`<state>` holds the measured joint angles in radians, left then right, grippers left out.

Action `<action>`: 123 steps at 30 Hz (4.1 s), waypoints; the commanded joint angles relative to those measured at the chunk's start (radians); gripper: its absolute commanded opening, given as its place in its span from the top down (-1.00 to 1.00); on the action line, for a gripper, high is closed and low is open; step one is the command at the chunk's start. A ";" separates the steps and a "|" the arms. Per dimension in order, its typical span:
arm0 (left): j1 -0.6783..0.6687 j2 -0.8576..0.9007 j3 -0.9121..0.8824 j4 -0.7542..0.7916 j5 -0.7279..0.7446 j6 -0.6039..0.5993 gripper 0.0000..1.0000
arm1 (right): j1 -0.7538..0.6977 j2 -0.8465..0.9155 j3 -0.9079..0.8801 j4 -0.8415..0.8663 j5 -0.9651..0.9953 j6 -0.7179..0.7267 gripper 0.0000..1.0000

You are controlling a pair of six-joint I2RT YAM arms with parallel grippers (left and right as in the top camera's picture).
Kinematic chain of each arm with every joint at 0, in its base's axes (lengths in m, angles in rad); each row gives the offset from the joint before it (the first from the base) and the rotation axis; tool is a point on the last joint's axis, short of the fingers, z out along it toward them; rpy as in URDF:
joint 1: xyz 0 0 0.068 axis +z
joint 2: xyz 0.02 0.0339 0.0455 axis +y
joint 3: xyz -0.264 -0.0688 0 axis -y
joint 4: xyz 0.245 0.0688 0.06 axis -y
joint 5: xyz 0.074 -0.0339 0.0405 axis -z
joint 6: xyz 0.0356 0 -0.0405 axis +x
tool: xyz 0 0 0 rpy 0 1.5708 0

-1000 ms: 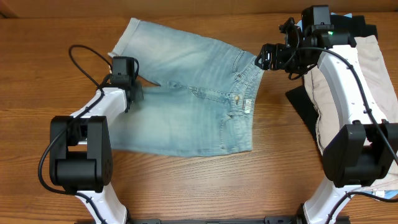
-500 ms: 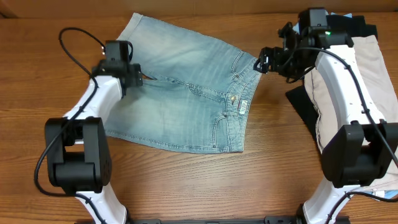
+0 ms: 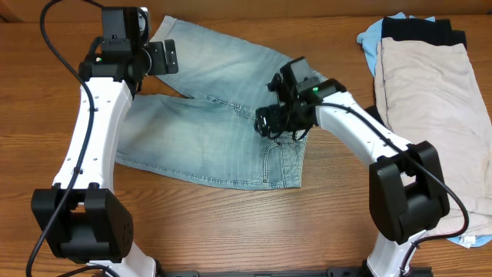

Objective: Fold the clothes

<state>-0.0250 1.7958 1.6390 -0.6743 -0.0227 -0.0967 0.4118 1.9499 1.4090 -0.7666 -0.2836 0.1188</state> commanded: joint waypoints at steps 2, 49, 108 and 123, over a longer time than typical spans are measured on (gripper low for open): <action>-0.061 0.038 0.008 0.045 0.056 0.064 -1.00 | 0.000 0.025 -0.056 0.059 0.020 -0.037 -0.84; -0.137 0.551 0.018 -0.107 -0.093 -0.162 -1.00 | -0.153 0.124 -0.047 0.222 0.196 0.182 -0.71; -0.163 -0.590 -1.088 -0.188 -0.229 -1.714 -1.00 | -0.107 -0.517 -0.211 -0.279 0.333 0.317 -1.00; -0.116 -0.479 -1.096 -0.042 -0.307 -1.623 -0.12 | -0.064 -0.436 -0.211 -0.224 0.330 0.319 -1.00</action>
<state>-0.1478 1.2697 0.5518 -0.7361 -0.2821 -1.7294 0.3420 1.5124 1.2003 -0.9993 0.0505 0.4442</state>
